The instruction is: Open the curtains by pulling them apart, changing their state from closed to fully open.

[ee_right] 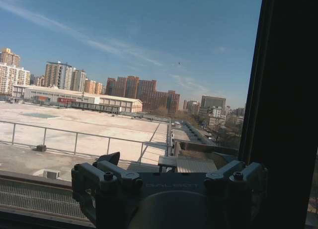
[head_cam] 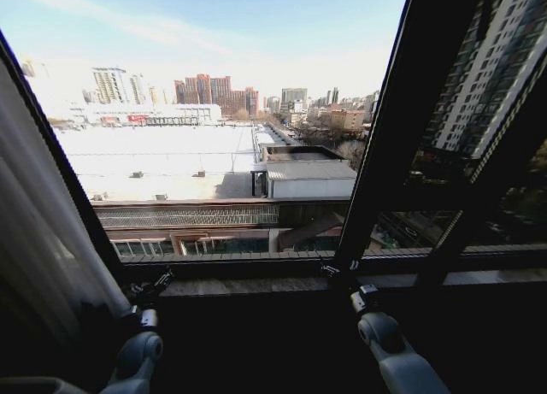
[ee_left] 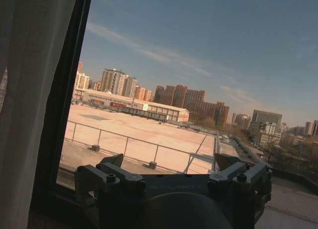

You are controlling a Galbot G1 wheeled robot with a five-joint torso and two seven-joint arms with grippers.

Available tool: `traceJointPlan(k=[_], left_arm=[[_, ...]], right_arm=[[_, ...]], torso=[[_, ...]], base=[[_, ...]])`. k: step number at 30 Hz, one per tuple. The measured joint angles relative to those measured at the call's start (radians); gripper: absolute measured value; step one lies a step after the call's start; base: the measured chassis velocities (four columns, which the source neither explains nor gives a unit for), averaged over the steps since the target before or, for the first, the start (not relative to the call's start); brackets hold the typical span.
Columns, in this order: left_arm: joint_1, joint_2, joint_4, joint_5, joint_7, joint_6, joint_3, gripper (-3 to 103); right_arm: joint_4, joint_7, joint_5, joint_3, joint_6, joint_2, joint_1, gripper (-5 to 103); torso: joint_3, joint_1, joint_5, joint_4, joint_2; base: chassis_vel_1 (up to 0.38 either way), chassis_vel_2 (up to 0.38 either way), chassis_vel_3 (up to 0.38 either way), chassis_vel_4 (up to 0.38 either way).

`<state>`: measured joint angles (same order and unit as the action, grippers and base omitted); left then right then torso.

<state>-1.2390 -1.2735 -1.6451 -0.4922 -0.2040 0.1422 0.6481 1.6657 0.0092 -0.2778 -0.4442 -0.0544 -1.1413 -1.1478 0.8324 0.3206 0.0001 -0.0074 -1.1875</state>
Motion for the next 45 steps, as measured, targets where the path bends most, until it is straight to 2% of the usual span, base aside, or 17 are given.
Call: traceJointPlan(k=[7, 33, 45], left_arm=[[0.005, 0.001, 0.013, 0.024, -0.002, 0.004, -0.001, 100], [0.007, 0.002, 0.014, 0.026, -0.002, 0.005, -0.002, 100], [0.007, 0.002, 0.014, 0.025, -0.002, 0.005, -0.002, 100]], right_arm=[[0.0, 0.0, 0.0, 0.0, 0.0, 0.0, 0.0, 100], [0.0, 0.0, 0.0, 0.0, 0.0, 0.0, 0.0, 100], [0.0, 0.0, 0.0, 0.0, 0.0, 0.0, 0.0, 100]], torso=[[0.0, 0.0, 0.0, -0.0001, 0.0], [0.0, 0.0, 0.0, 0.0, 0.0], [0.0, 0.0, 0.0002, -0.0002, 0.0]], base=[[0.0, 0.0, 0.0, 0.0], [-0.006, -0.005, 0.006, 0.004], [-0.161, -0.165, 0.166, 0.18]])
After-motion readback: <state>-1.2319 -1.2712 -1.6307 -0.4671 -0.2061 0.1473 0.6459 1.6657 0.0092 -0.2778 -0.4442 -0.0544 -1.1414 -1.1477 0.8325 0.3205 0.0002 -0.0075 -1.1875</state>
